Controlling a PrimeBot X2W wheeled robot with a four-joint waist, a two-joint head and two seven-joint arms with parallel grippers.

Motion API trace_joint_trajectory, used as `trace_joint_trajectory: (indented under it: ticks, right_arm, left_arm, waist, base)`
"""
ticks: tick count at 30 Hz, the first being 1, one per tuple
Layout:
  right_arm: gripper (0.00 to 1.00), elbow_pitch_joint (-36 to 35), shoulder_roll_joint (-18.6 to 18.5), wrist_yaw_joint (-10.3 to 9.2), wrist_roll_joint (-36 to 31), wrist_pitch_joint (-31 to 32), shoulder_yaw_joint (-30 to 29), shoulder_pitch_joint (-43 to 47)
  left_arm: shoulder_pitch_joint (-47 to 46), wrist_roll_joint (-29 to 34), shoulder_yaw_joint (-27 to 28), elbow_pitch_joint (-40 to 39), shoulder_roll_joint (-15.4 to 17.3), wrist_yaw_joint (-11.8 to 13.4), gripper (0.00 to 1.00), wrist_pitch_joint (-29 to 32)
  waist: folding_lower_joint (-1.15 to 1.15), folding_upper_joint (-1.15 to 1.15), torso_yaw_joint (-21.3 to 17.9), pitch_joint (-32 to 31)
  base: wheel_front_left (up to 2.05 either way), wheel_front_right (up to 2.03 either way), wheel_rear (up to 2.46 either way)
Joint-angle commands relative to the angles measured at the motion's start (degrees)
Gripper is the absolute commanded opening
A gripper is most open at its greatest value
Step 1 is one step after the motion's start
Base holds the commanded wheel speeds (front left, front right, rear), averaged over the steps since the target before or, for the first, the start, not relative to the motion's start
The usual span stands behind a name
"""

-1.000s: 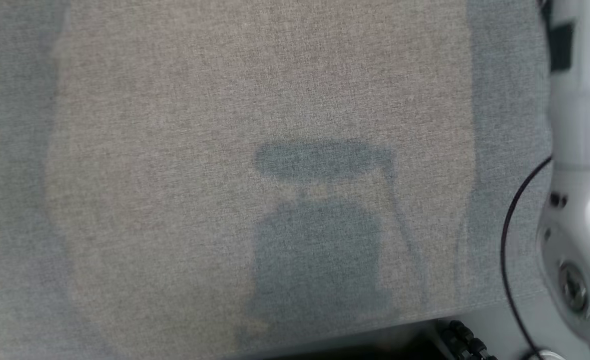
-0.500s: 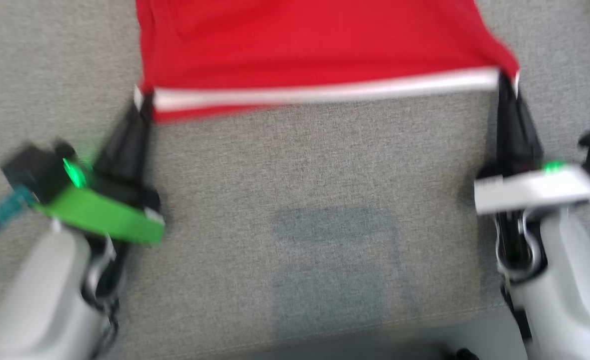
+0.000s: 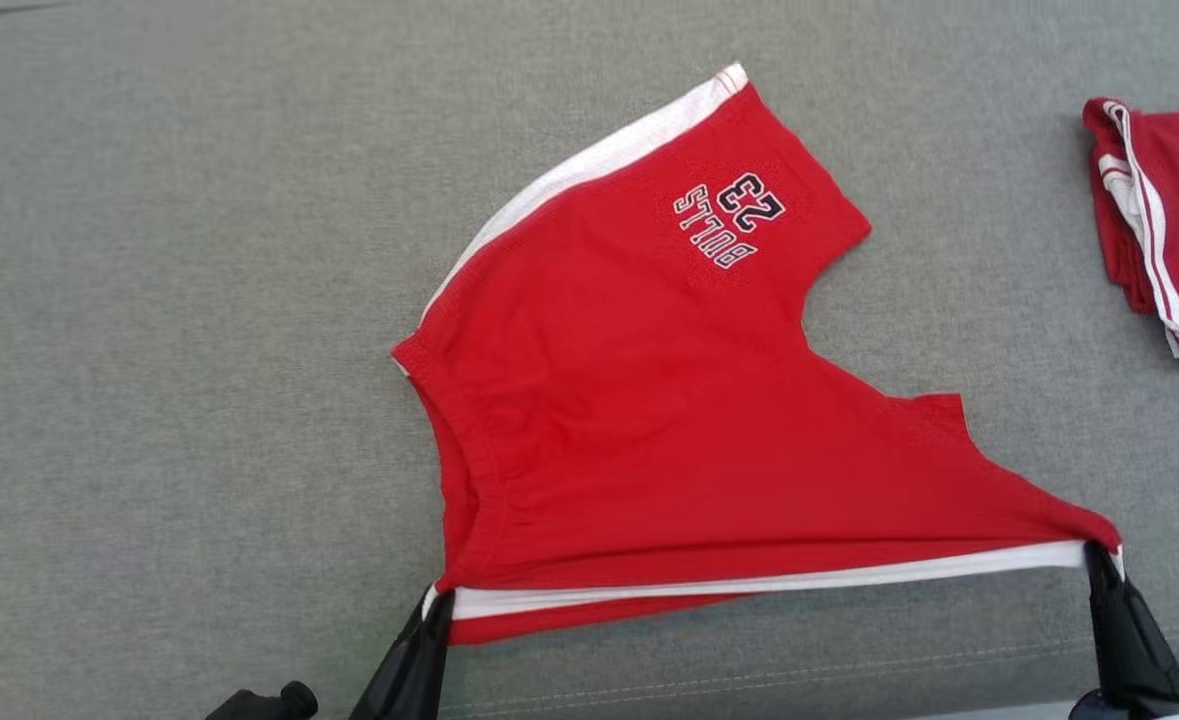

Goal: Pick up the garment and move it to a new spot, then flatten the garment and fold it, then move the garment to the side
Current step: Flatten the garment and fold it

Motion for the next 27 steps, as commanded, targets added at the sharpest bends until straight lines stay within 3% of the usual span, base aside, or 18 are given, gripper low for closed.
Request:
trace_joint_trajectory:
  ticks: [1, 5, 10, 17, 22, 27]
  right_arm:
    - [0.0, -0.9, -0.7, -0.95, 0.7, 0.2, -2.2, -1.3]
    - [0.0, -0.4, -0.8, -0.7, 0.2, 3.0, -0.3, -9.3]
    - [0.0, 7.2, -1.0, -0.58, -2.4, 5.4, 3.1, -25.4]
    - [0.0, 18.0, -2.8, -0.58, -3.6, 6.7, 5.2, -44.2]
    - [0.0, 26.8, -5.0, -0.57, -5.5, 7.9, 6.8, -56.0]
    - [0.0, 35.1, -5.6, -0.57, -7.0, 8.1, 9.2, -64.7]
  left_arm:
    - [0.0, -0.9, 1.5, 0.1, 0.9, 0.3, 0.0, -0.6]
    - [-4.6, -0.7, 0.7, -1.1, 1.0, -0.3, 0.0, 1.0]
    - [-13.2, -0.8, 0.8, -2.7, 0.9, -0.1, 0.0, 5.3]
    - [-26.3, -2.1, 1.4, -1.6, -2.3, 1.3, 0.0, 10.4]
    - [-35.2, -3.2, 1.3, 5.1, -5.7, 2.9, 0.0, 12.7]
    - [-40.6, -2.7, 1.0, 13.1, -7.0, 3.7, 0.0, 12.6]
  waist:
    - [0.01, 0.45, 2.3, -2.8]
    - [0.01, 0.45, 2.3, -1.5]
    - [0.01, 0.45, 3.6, 2.3]
    - [0.01, 0.45, 7.6, 7.8]
    - [0.01, 0.45, 10.4, 10.7]
    - [0.01, 0.45, 11.1, 11.7]
  base:
    - [0.0, 0.0, 0.0]
    - [0.0, 0.0, 0.0]
    - [0.0, 0.0, 0.0]
    - [0.0, 0.0, 0.0]
    - [0.0, 0.0, 0.0]
    - [0.0, 0.0, 0.0]
